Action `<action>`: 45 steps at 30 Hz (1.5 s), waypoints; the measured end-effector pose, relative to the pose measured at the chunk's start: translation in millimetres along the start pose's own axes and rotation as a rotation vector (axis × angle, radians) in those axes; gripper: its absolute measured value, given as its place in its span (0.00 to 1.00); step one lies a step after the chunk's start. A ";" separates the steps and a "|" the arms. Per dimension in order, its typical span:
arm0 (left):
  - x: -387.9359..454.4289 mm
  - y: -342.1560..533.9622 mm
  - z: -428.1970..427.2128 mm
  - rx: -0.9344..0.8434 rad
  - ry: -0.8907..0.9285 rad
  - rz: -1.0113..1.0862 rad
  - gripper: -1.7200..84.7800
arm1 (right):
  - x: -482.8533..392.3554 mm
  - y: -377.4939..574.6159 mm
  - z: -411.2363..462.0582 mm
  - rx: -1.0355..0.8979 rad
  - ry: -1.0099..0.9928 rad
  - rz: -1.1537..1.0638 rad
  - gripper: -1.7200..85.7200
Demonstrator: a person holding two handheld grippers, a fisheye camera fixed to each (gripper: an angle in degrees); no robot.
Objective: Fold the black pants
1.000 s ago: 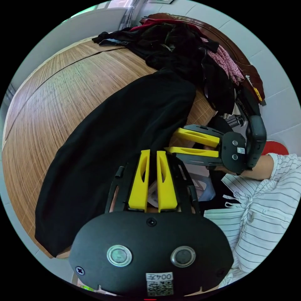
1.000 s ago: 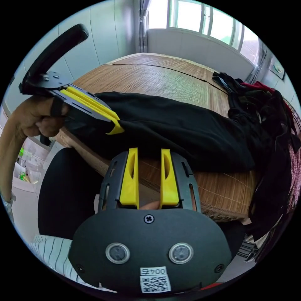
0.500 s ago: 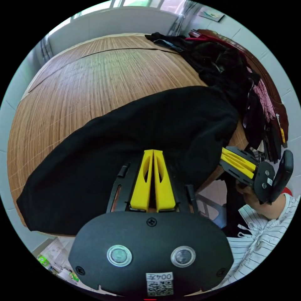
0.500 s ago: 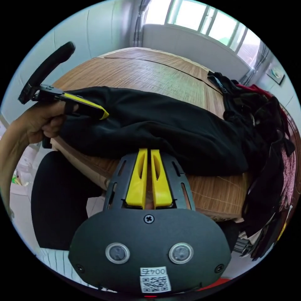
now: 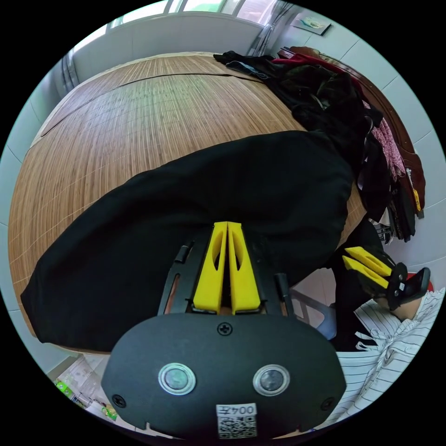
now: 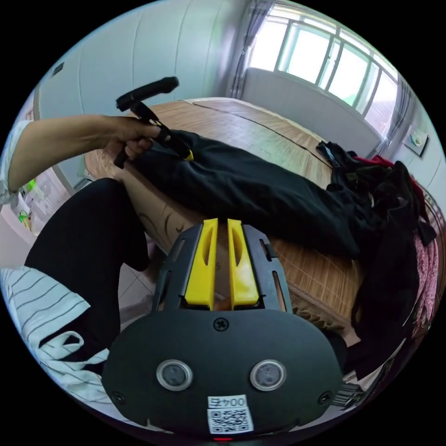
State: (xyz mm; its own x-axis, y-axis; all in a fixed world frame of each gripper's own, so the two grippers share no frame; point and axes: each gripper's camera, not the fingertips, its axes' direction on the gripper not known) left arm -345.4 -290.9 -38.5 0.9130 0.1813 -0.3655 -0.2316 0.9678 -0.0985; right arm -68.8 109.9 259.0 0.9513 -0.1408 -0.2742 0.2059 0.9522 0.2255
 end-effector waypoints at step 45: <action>131.6 40.5 -39.3 0.097 -0.005 0.177 0.03 | 337.4 -6.3 -0.7 -0.142 -0.091 0.681 0.10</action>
State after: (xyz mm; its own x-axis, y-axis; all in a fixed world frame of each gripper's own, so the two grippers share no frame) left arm -247.8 -234.7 -127.0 0.8625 0.3506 -0.3650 -0.3553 0.9330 0.0568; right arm 250.8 56.6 164.4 0.8746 0.4836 -0.0342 -0.4690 0.8619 0.1930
